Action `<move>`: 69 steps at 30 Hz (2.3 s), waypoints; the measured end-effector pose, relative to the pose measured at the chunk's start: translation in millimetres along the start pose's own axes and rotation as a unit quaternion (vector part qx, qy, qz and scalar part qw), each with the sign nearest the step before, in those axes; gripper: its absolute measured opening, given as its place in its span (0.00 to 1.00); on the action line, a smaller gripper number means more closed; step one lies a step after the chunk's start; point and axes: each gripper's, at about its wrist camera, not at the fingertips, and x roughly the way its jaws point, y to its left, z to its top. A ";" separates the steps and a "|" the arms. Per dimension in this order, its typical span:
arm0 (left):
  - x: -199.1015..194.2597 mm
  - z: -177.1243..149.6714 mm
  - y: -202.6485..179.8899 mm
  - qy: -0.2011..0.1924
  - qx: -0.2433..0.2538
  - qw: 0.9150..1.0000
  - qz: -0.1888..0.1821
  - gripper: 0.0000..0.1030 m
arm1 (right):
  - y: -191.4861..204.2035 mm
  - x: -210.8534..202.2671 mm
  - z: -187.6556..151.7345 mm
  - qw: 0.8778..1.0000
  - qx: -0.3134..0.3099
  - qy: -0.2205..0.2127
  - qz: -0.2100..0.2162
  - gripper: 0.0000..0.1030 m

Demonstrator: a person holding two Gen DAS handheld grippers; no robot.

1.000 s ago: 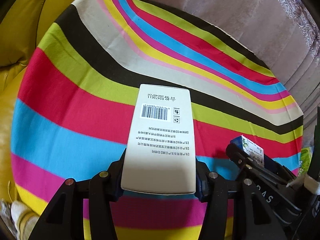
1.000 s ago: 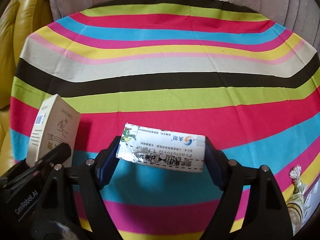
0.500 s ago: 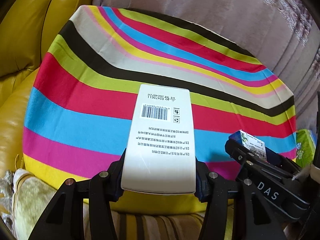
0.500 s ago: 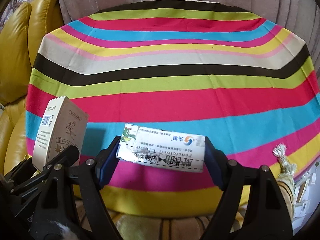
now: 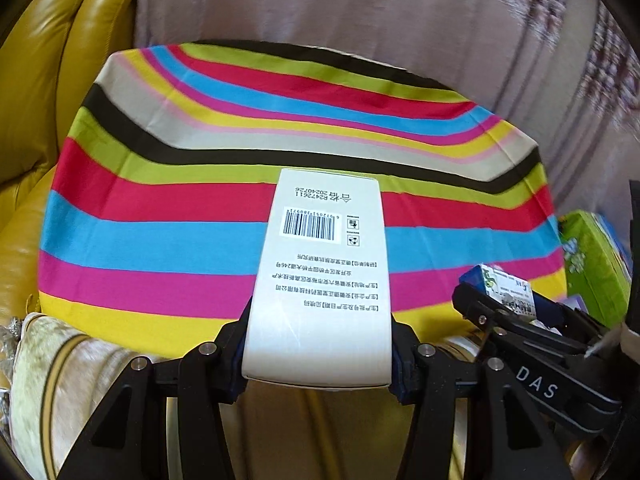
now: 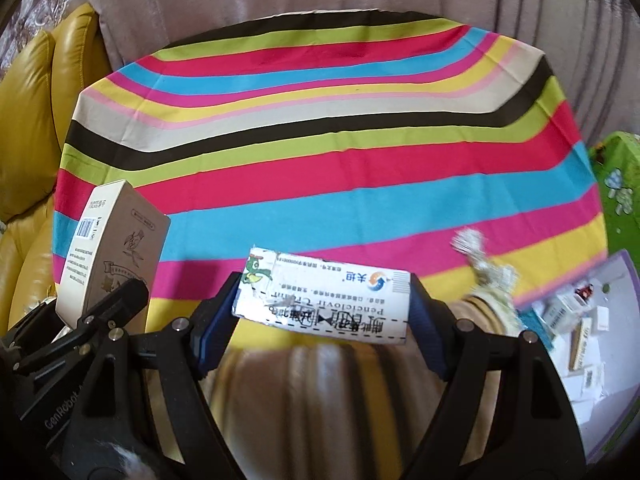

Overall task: Organize rigid objects
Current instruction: 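Carry the barcode box and Penicillin box over the purple-rimmed box, then open the left gripper over the bin while the right releases the Penicillin box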

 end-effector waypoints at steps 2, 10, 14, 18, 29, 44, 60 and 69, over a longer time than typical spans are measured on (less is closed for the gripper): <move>-4.4 -4.0 -8.9 -0.003 0.006 1.000 -0.010 0.52 | -10.2 -9.0 -6.1 1.000 0.002 -0.002 -0.006 0.78; -26.3 -26.5 -53.4 -0.012 0.042 0.997 -0.064 0.52 | -56.9 -45.7 -33.3 0.999 0.012 0.001 -0.039 0.78; -34.7 -38.6 -74.2 -0.009 0.058 0.993 -0.105 0.52 | -83.6 -65.7 -48.1 0.998 0.023 0.005 -0.051 0.78; -38.5 -52.3 -100.0 0.003 0.089 0.988 -0.130 0.52 | -116.1 -88.9 -62.0 0.997 0.038 -0.001 -0.067 0.78; -41.6 -85.5 -162.1 0.036 0.171 0.966 -0.190 0.51 | -195.9 -135.0 -98.6 0.988 0.094 -0.011 -0.119 0.78; -15.7 -89.6 -206.1 0.079 0.194 0.948 -0.239 0.51 | -234.4 -131.7 -111.8 0.980 0.126 -0.014 -0.151 0.78; 17.3 -77.7 -224.5 0.122 0.153 0.949 -0.247 0.52 | -246.0 -123.9 -108.1 0.978 0.138 -0.010 -0.159 0.79; 26.1 -74.2 -225.5 0.138 0.134 0.943 -0.270 0.61 | -248.2 -120.1 -106.5 0.977 0.142 -0.009 -0.159 0.91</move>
